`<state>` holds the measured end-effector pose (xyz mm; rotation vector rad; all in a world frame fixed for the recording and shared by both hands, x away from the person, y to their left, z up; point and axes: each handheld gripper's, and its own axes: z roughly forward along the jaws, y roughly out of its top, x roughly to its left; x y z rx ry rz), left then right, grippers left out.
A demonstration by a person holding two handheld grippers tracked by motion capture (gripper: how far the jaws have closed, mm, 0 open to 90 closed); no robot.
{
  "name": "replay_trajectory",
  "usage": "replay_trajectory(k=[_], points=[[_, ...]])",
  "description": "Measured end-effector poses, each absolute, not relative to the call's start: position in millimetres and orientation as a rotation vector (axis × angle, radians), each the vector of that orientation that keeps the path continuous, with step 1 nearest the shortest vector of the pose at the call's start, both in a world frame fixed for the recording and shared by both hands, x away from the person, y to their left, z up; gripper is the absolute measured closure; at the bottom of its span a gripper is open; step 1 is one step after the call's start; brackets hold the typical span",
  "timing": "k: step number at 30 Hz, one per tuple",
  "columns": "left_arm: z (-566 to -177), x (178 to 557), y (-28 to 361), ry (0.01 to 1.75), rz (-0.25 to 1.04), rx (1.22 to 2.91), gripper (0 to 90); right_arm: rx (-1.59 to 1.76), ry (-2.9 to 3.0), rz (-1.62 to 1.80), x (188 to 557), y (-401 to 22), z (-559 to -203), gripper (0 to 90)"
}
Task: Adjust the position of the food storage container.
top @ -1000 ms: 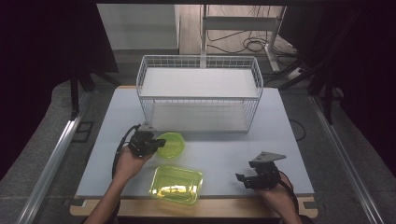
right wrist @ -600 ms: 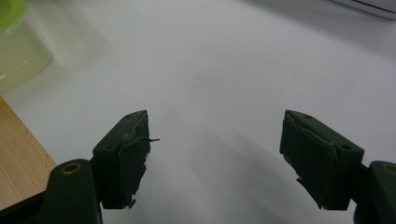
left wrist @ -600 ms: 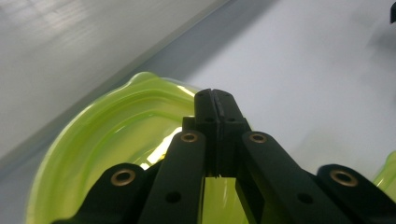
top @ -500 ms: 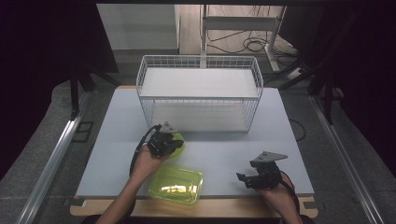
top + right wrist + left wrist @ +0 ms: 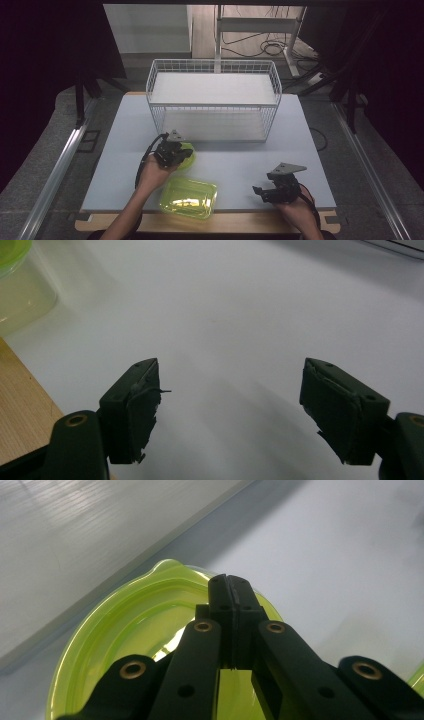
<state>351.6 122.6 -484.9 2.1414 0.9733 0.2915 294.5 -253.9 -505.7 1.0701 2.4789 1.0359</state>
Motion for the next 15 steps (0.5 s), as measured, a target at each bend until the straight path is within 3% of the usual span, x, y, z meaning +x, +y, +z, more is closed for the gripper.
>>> replay_trajectory(k=[2,15], points=[[-486,352,121,0.959,0.247,2.139,90.0,1.072,2.484,1.033,295,-253,-506,24.6],[-485,346,129,0.97,0.268,2.137,90.0,1.072,2.49,1.029,295,-253,-507,24.7]])
